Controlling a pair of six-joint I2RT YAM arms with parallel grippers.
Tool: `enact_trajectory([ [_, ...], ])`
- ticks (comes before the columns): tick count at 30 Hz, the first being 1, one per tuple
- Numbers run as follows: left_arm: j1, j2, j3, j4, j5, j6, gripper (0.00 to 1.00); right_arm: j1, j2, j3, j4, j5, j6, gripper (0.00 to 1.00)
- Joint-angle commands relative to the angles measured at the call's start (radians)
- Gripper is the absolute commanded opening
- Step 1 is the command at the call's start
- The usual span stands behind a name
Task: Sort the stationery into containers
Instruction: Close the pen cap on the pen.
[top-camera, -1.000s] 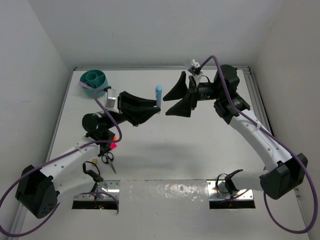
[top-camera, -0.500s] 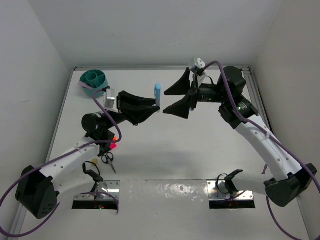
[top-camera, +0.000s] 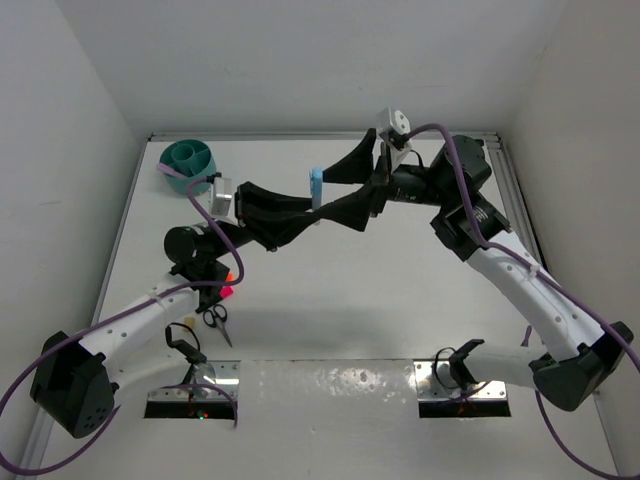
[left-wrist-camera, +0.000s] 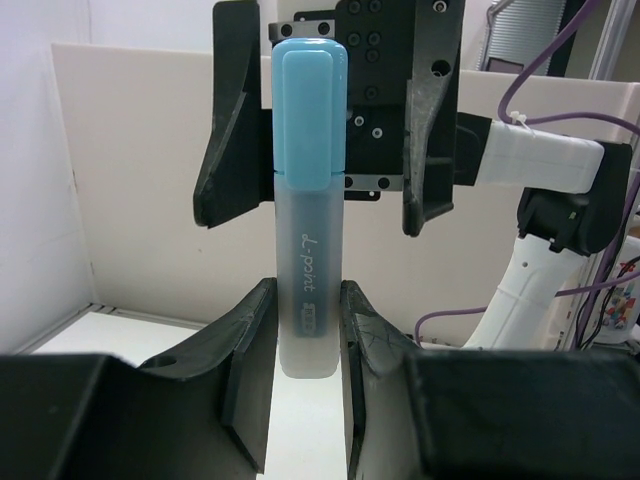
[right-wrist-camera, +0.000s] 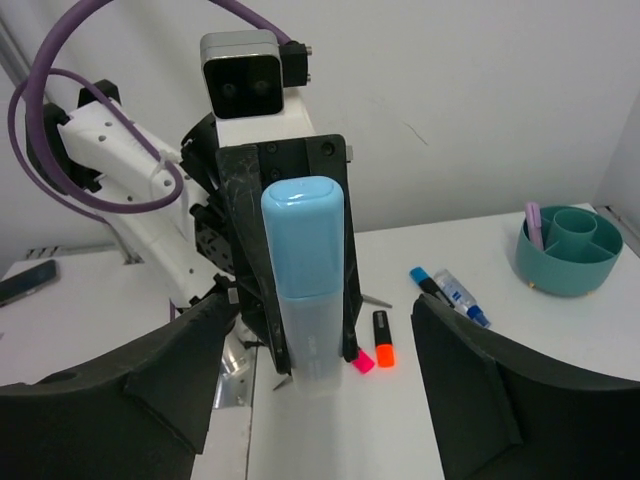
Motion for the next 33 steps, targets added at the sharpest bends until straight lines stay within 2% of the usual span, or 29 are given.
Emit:
enact_trajectory([
  [1,0.001,-0.023,-0.002,0.031,-0.006,0.017,0.00,0.014,0.020,0.038,0.090,0.010,0.032,0.70],
  [4,0.001,-0.025,-0.002,0.034,-0.007,0.019,0.00,0.024,0.031,0.044,0.089,0.003,0.037,0.63],
  [10,-0.005,-0.023,-0.006,0.045,-0.004,0.022,0.00,0.024,0.034,0.036,0.078,0.009,0.034,0.57],
  [13,-0.008,-0.023,-0.008,0.046,0.002,0.028,0.00,0.025,0.035,0.031,0.078,0.012,0.035,0.46],
  [16,-0.010,-0.028,-0.011,0.042,0.002,0.031,0.00,0.027,0.034,0.025,0.083,0.011,0.035,0.21],
  [21,-0.019,-0.035,-0.012,0.025,-0.023,0.051,0.00,0.034,0.026,-0.001,0.103,0.011,0.037,0.00],
  [23,-0.022,-0.035,-0.015,0.006,-0.044,0.055,0.15,0.040,0.019,-0.011,0.115,0.011,0.041,0.00],
  [25,-0.023,-0.031,-0.014,-0.009,-0.035,0.062,0.36,0.048,0.017,-0.022,0.132,0.009,0.047,0.00],
  [26,-0.023,-0.029,-0.014,-0.011,-0.026,0.065,0.40,0.050,0.019,-0.024,0.132,0.009,0.049,0.00],
  [29,-0.036,-0.026,-0.008,-0.055,-0.009,0.101,0.53,0.060,0.022,-0.022,0.110,0.014,0.032,0.00],
  [33,-0.037,-0.029,-0.011,-0.101,-0.027,0.126,0.51,0.067,0.022,-0.027,0.077,0.017,0.017,0.00],
])
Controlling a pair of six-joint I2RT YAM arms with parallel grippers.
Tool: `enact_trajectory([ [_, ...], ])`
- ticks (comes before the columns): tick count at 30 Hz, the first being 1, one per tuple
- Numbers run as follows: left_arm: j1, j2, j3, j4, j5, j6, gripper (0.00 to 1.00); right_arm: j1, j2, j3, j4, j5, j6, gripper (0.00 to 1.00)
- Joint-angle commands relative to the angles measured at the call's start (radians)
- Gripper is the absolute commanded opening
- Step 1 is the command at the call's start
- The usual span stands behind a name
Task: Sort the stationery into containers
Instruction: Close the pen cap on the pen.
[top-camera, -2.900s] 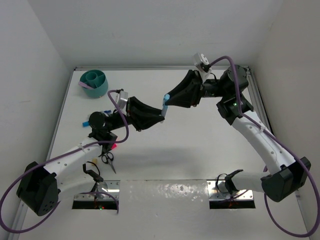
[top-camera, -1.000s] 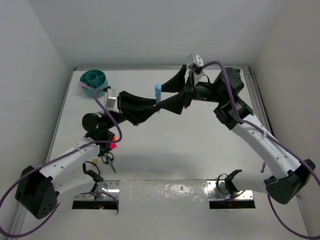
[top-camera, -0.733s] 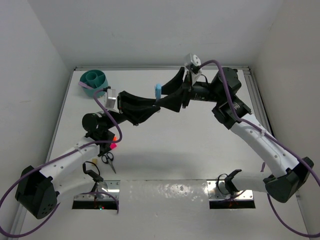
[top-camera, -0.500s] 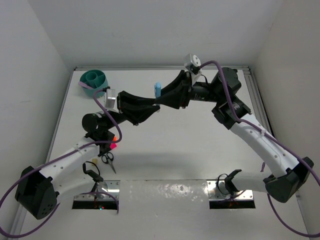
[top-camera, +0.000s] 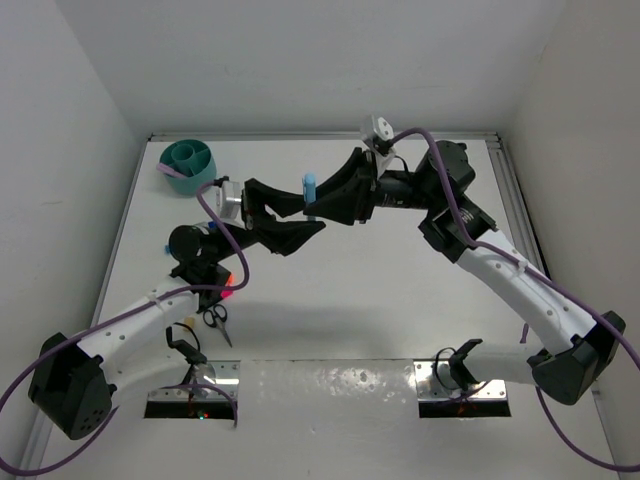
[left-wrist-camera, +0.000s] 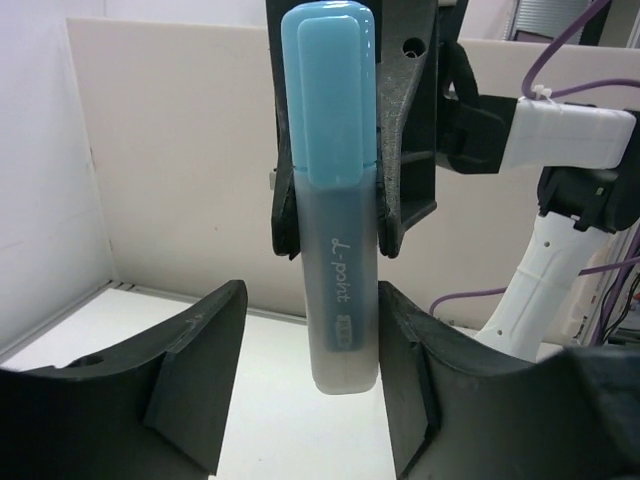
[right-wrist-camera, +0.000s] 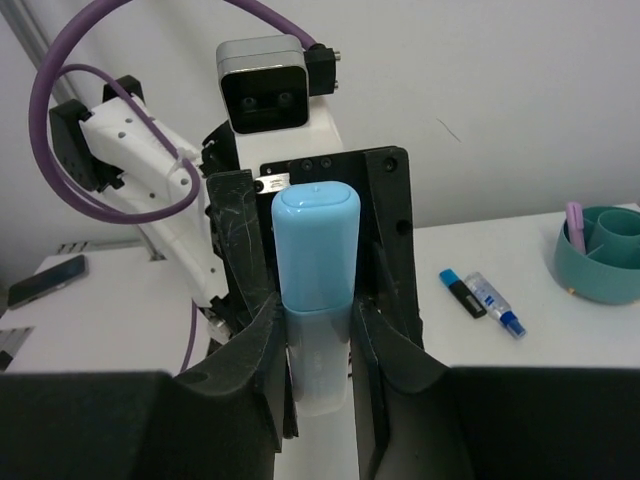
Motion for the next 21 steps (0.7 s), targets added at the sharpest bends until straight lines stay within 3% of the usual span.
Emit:
enact_trajectory([
  [1,-0.008,-0.015,0.002,-0.022,-0.002,0.044,0.49,0.008,-0.013,-0.006,0.016,0.012,-0.019,0.00],
  [9,-0.011,-0.012,0.005,-0.022,-0.008,0.056,0.40,0.015,-0.020,-0.017,-0.055,0.039,-0.074,0.00],
  [21,-0.013,-0.010,0.007,-0.006,-0.006,0.053,0.02,0.014,-0.014,-0.037,-0.086,0.049,-0.094,0.00],
])
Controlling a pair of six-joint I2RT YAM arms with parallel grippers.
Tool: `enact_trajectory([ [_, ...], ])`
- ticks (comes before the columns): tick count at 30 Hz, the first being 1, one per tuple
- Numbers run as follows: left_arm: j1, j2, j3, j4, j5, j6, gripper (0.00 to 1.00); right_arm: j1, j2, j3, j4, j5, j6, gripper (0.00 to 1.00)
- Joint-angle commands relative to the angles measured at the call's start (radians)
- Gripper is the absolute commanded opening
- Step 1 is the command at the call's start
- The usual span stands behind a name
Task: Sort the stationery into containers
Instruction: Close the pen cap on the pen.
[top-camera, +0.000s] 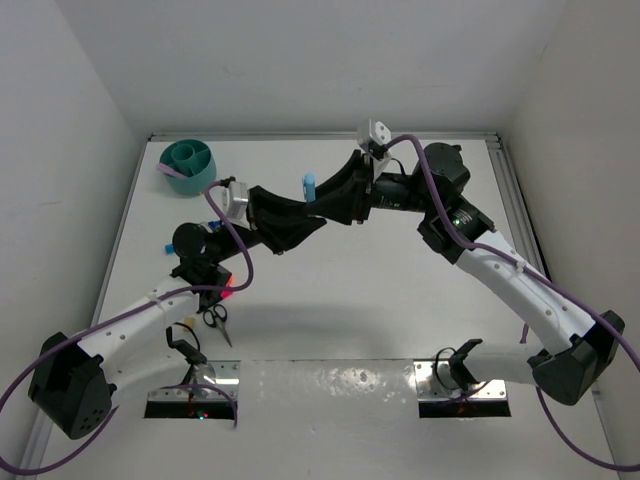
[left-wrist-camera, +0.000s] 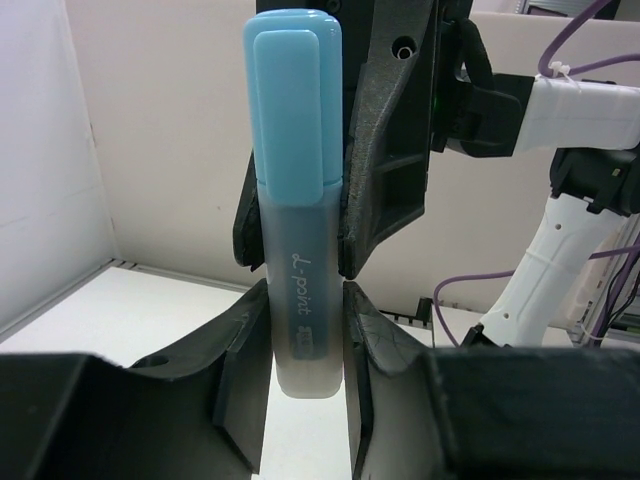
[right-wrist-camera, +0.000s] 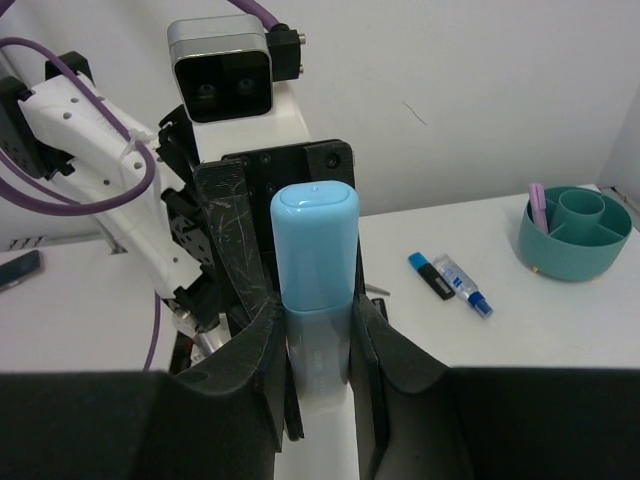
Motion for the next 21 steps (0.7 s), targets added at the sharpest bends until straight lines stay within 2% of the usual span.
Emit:
enact_trajectory([
  [1,-0.008,-0.012,0.006,0.058,-0.009,0.014,0.00,0.010,-0.007,-0.009,-0.046,-0.010,-0.014,0.02],
  [5,-0.008,-0.018,-0.005,0.058,-0.023,0.010,0.00,0.010,-0.008,0.017,-0.109,-0.021,-0.045,0.55],
  [6,-0.006,-0.016,-0.008,0.061,-0.023,0.010,0.00,0.010,-0.013,0.024,-0.137,-0.021,-0.081,0.72],
  [9,-0.003,-0.019,-0.011,0.066,-0.015,0.011,0.00,0.007,-0.027,0.066,-0.256,-0.004,-0.152,0.89],
  [13,-0.005,-0.016,-0.014,0.071,-0.001,0.017,0.00,-0.005,-0.025,0.162,-0.385,0.004,-0.215,0.95],
  [17,-0.006,-0.013,-0.019,0.065,0.012,0.011,0.00,-0.011,-0.017,0.251,-0.385,0.017,-0.235,0.87],
  [21,-0.009,-0.019,-0.019,0.049,0.012,0.025,0.00,-0.011,0.016,0.363,-0.382,0.001,-0.241,0.88],
])
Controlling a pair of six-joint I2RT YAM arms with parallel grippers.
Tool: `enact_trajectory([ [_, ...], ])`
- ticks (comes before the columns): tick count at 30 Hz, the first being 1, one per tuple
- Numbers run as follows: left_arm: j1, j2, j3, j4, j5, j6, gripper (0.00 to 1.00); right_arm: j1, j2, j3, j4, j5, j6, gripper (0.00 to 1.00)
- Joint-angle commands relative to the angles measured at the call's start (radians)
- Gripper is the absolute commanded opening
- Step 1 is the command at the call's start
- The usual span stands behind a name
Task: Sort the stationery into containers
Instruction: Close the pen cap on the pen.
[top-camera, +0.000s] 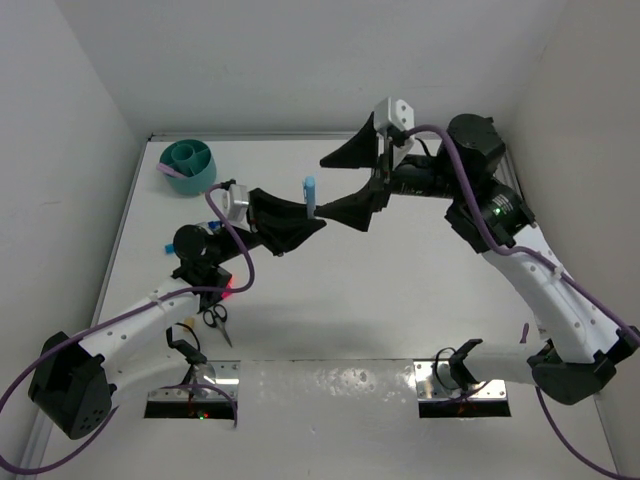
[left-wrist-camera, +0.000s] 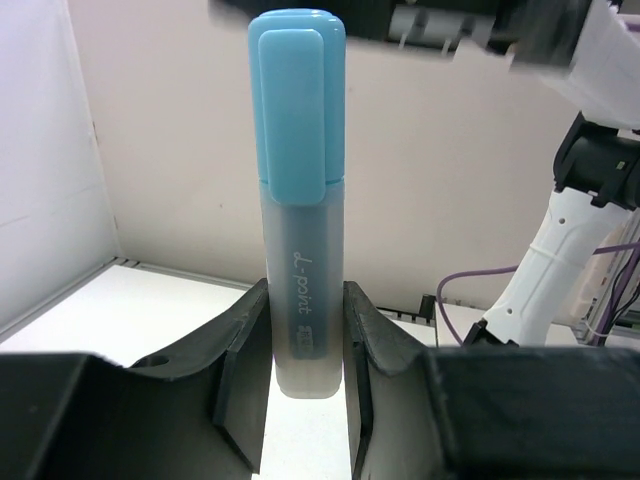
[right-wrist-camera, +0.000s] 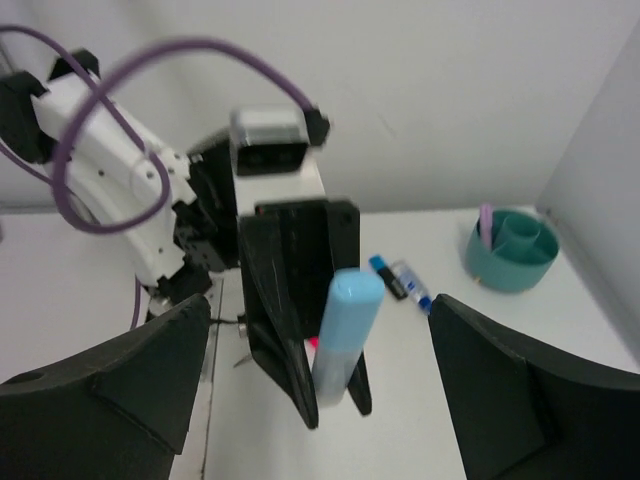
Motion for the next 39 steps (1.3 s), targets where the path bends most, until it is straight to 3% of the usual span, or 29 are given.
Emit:
enact_trajectory([
  [1,-0.008,-0.021,0.002,0.024,0.010,0.025,0.00,-0.006,0.025,0.094,0.011,-0.026,-0.029,0.88],
  [16,-0.017,-0.022,-0.008,0.041,0.016,0.030,0.00,0.000,0.131,0.079,0.195,-0.082,0.110,0.73],
  [25,-0.017,-0.033,-0.014,0.052,0.005,0.028,0.00,0.000,0.135,0.039,0.253,-0.111,0.153,0.52],
  [32,-0.017,-0.029,-0.014,0.062,0.002,0.030,0.00,0.000,0.120,-0.013,0.267,-0.120,0.180,0.48],
  [36,-0.017,-0.027,-0.014,0.061,0.005,0.028,0.00,0.002,0.106,-0.039,0.289,-0.116,0.192,0.36],
  [39,-0.017,-0.032,-0.014,0.061,0.004,0.028,0.00,0.000,0.103,-0.044,0.287,-0.119,0.192,0.18],
])
